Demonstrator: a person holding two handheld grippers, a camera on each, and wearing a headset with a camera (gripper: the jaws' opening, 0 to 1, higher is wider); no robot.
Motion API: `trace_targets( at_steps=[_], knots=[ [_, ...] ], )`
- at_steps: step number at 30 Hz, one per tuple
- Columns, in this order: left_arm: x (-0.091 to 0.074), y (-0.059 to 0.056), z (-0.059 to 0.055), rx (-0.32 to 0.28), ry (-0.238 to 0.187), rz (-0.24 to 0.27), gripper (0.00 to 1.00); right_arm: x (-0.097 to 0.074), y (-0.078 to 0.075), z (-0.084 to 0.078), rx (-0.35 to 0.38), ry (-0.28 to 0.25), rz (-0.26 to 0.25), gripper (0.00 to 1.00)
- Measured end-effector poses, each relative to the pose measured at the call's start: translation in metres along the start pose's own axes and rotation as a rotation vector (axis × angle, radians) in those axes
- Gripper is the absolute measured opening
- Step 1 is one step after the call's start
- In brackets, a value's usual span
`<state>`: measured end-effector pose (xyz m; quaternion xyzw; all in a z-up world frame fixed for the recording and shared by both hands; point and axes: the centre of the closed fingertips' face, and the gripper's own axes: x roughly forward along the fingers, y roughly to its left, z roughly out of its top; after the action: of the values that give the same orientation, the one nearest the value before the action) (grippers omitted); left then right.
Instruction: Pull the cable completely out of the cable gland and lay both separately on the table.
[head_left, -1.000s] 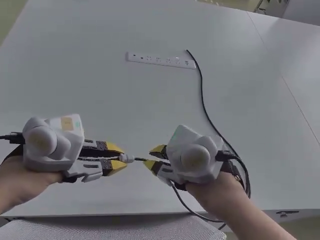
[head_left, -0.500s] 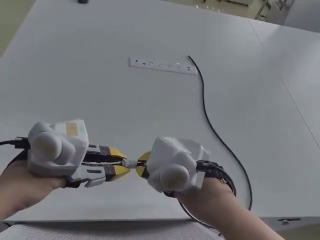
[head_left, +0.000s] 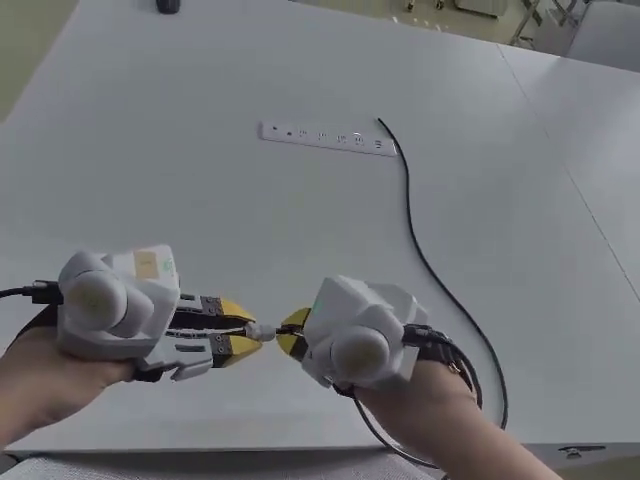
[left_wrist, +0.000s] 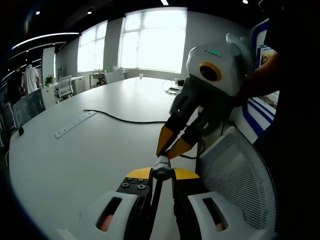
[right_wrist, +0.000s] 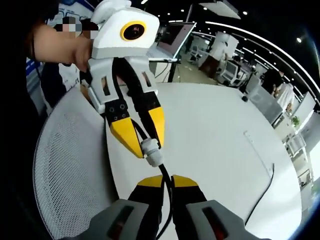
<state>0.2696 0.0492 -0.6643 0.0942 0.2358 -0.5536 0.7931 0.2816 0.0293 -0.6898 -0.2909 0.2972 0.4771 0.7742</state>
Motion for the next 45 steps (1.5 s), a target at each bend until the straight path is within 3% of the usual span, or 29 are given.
trace_targets(
  at_steps=[18,23,27,29,41,45],
  knots=[
    [-0.003,-0.002,0.000,-0.003,-0.007,0.002,0.15,0.001,-0.016,-0.041,0.356,0.018,-0.006,0.00],
    [-0.003,-0.004,0.000,-0.002,-0.008,0.003,0.15,0.004,-0.020,-0.056,0.448,0.045,-0.020,0.00],
    [-0.003,-0.004,0.000,-0.001,-0.008,0.003,0.15,0.004,-0.021,-0.058,0.459,0.038,-0.022,0.00],
    [-0.002,-0.004,0.000,0.000,-0.005,0.003,0.15,0.004,-0.020,-0.058,0.404,0.039,-0.029,0.00],
    [-0.003,-0.002,-0.001,-0.008,-0.005,0.011,0.15,0.004,-0.014,-0.058,0.335,0.036,-0.007,0.03],
    [-0.004,-0.001,-0.002,-0.013,-0.004,0.013,0.15,0.001,-0.009,-0.048,0.284,0.013,0.000,0.16]
  ],
)
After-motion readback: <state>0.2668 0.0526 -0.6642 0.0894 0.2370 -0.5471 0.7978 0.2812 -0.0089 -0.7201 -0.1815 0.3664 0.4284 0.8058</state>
